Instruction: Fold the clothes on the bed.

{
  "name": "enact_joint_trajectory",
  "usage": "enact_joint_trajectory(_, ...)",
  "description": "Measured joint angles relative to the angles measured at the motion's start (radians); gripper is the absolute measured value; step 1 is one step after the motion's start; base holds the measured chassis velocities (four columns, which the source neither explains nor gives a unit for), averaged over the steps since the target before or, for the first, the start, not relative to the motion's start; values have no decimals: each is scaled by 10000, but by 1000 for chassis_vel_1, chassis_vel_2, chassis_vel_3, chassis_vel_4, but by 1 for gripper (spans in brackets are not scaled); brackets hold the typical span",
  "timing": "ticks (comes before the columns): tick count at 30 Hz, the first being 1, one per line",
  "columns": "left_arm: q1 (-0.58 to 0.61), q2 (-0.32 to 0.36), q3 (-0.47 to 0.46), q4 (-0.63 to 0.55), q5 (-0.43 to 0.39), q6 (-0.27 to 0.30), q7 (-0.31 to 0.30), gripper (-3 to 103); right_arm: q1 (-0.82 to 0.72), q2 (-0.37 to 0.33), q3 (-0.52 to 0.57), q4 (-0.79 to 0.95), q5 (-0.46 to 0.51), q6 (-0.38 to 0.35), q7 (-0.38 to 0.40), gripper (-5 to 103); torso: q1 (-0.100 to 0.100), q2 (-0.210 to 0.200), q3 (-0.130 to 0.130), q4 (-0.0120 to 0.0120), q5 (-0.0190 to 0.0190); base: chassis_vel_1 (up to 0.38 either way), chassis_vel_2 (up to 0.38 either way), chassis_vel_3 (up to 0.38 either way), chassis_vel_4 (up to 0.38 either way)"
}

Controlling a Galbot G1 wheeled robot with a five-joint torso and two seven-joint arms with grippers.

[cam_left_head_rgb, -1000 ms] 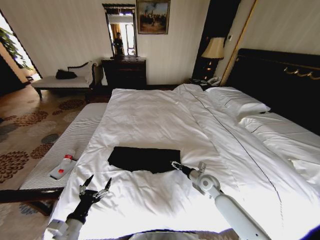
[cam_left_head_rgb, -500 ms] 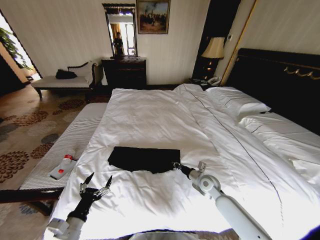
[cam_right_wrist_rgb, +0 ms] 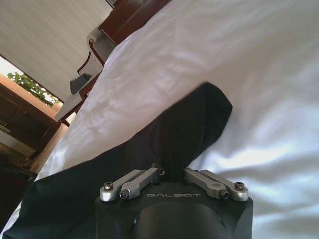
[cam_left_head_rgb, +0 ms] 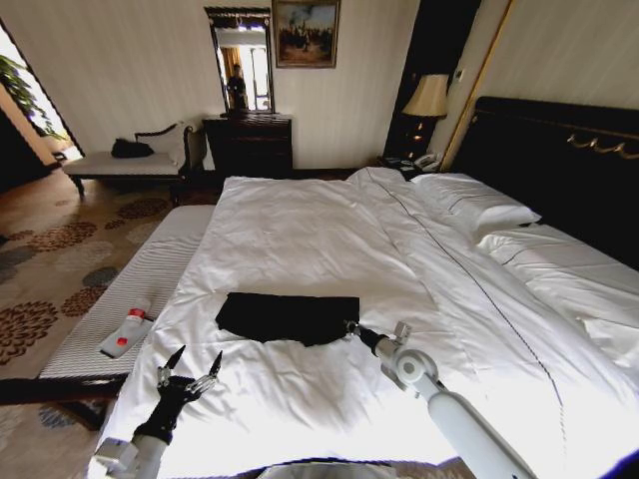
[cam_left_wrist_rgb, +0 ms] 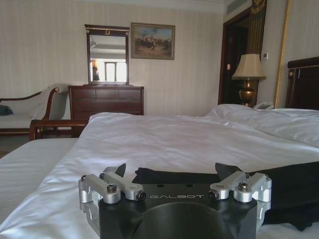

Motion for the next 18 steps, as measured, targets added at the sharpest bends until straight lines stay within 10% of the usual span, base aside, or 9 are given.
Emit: enact_joint_trajectory(18, -511, 150, 552, 230, -72, 16, -27, 100, -711, -1819, 1978, 299, 501, 105, -29, 2, 0, 0, 0, -1, 0, 0, 0, 0, 0)
